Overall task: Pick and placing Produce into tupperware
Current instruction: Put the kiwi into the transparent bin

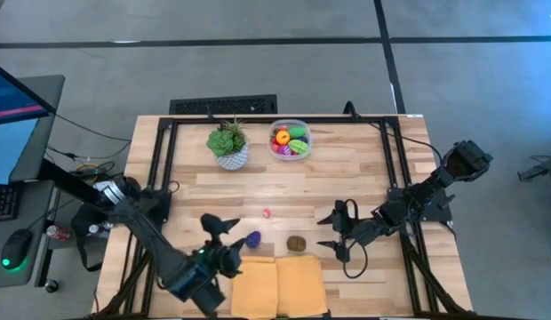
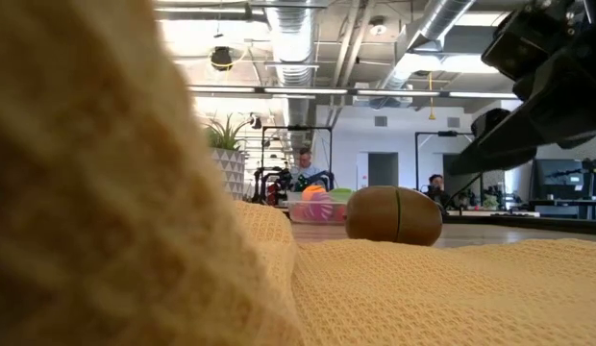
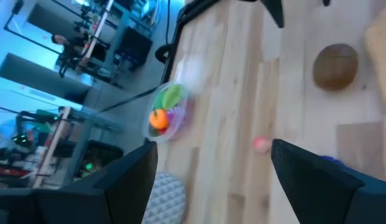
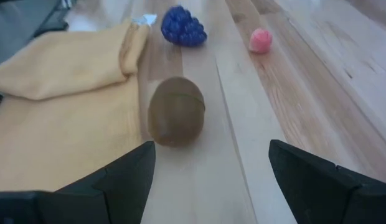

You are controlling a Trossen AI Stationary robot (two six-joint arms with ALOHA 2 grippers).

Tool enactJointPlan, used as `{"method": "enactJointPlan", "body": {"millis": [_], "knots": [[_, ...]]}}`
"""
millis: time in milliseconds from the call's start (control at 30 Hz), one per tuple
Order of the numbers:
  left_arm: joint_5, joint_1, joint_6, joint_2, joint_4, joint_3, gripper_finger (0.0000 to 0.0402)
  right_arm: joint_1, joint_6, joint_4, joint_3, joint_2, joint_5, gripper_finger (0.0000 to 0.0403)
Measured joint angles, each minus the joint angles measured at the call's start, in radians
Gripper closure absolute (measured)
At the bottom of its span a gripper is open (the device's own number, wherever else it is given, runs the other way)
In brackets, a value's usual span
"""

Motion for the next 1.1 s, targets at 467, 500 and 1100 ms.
{"method": "enactJointPlan", "body": {"millis": [467,500,1100], "knots": [[-0.096,-0.104,-0.268,-0.147,0.454,-0.563,0.0095,-0.061,-0.072,0.109,0.003,0.0,-0.009,0.0067],[-0.116,-0.114,-0.294,-0.154,0.472,-0.589,0.0095,-0.071,-0.072,0.114,0.005,0.0,-0.01,0.0067],[-0.331,-0.17,-0.65,-0.171,0.612,-0.851,0.0095,-0.252,-0.062,0.115,0.025,0.0,-0.119,0.0067]]}}
